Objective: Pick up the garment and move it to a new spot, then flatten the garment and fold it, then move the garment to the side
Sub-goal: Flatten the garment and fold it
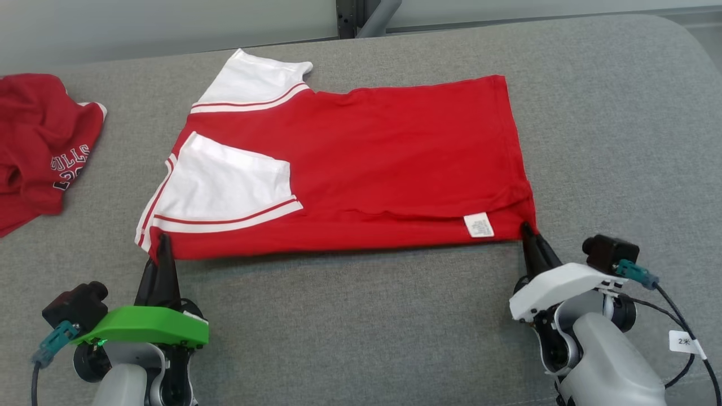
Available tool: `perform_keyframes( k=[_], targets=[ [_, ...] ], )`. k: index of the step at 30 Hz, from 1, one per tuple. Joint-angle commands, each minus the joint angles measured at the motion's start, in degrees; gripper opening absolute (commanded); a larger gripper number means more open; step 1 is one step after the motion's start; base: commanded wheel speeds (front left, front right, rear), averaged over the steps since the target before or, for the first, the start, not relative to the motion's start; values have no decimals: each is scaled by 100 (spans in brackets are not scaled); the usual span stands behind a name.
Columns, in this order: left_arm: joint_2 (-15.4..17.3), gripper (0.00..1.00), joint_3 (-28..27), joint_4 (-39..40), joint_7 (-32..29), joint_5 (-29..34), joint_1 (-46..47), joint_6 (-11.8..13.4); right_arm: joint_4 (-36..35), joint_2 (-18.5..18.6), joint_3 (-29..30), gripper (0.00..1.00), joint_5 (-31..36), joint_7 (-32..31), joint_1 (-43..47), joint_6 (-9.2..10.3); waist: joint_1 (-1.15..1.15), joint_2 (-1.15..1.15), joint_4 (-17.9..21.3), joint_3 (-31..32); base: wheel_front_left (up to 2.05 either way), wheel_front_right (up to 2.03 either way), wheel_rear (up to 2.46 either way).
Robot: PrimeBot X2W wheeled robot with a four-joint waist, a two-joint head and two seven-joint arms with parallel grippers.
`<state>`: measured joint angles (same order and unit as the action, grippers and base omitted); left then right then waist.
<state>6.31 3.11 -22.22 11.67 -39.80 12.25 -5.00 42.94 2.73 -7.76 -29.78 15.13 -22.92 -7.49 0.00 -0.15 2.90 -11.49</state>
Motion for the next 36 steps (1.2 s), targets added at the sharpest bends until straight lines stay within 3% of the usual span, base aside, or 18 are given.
perform_keyframes(
  k=[1,7,13,23,28,29,30,31,32,33,36],
  targets=[
    [61,0,-16,149,7,-23,-122,38,-248,22,71,0,-141,-1,85,1,0,15,-34,61,0,0,0],
    [35,0,-8,729,-97,-158,-480,53,-994,29,283,0,-270,-38,439,1,0,15,-105,177,0,0,0],
    [-7,0,60,1305,-328,-197,-1152,269,-1719,29,606,0,-112,-622,1114,2,0,15,-156,203,0,0,0],
    [-152,0,191,1556,-427,-442,-2071,384,-2651,33,901,0,-129,-1206,2142,2,0,15,-215,199,0,0,0],
    [-150,0,298,1511,-358,-277,-2151,510,-2858,27,919,0,-38,-1401,2376,2,0,15,-215,183,0,0,0],
    [-160,0,296,1490,-347,-287,-2145,524,-2891,27,885,14,-26,-1431,2392,2,0,15,-205,181,0,0,0],
    [-151,0,305,1472,-347,-248,-2134,557,-2921,30,874,38,-24,-1450,2397,2,0,15,-193,179,0,0,0],
    [-130,18,312,1459,-335,-207,-2120,567,-2951,30,881,67,15,-1442,2405,2,0,15,-182,177,0,0,0],
    [-124,45,316,1448,-317,-189,-2108,583,-2971,29,888,100,36,-1446,2418,2,0,15,-171,175,0,0,0],
    [-98,100,334,1452,-288,-145,-2092,553,-2997,28,910,100,24,-1438,2430,2,0,15,-158,171,0,0,0],
    [-13,100,308,1466,-230,-57,-2003,568,-3073,26,995,100,157,-1412,2467,1,0,15,-124,158,0,0,0]
  ],
)
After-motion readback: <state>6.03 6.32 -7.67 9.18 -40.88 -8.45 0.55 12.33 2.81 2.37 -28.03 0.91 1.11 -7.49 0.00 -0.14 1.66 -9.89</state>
